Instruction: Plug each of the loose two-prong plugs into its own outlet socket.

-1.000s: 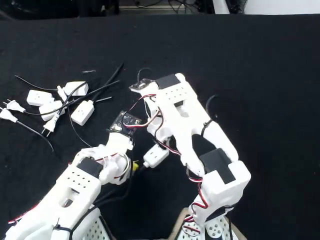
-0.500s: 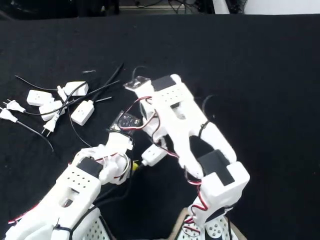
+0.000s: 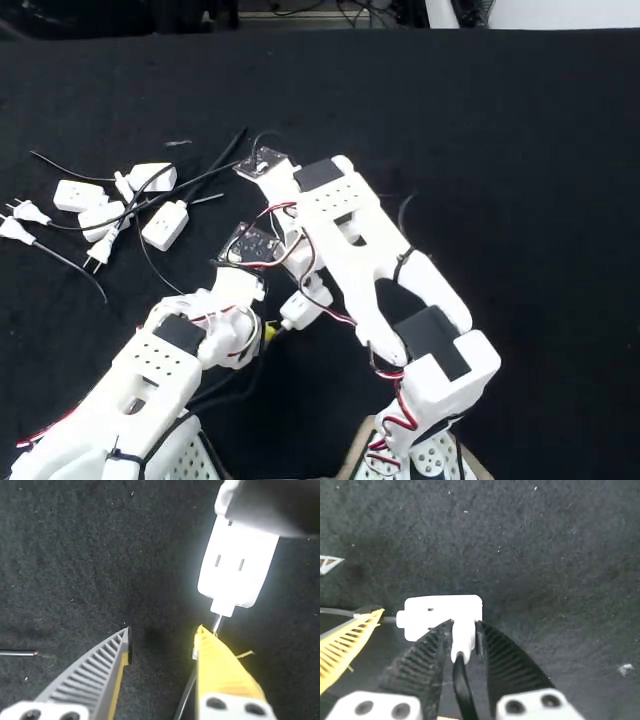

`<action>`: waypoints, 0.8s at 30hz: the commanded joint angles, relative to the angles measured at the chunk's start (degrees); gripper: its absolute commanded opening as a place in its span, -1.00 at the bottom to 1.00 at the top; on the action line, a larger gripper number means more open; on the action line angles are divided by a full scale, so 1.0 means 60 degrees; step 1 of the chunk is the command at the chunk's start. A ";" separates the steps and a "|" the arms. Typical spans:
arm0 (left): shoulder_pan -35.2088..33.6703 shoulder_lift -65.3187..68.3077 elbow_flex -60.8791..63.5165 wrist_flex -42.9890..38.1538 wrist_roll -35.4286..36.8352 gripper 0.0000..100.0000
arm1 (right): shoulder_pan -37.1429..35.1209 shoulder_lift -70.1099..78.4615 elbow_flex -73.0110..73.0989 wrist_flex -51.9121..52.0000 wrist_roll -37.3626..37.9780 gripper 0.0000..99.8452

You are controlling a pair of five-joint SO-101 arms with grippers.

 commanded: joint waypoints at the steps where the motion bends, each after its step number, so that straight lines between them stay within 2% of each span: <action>1: 0.0007 -0.0190 -0.0256 0.0000 -0.0088 -0.57 | -0.0396 -0.0769 0.0374 -0.0205 -0.0015 -0.98; 9: 0.0007 -0.0190 -0.0256 0.0000 -0.0088 -0.57 | -0.0381 -0.2190 0.1311 0.0073 0.0147 -0.98; 16: 0.0007 -0.0190 -0.0256 0.0000 -0.0088 -0.57 | 0.0440 -0.3055 0.1385 0.0147 0.0322 -0.98; 24: 0.0330 -0.0190 -0.0212 0.0000 -0.0088 -0.57 | 0.0571 -0.2205 0.1487 0.0557 0.0264 -0.98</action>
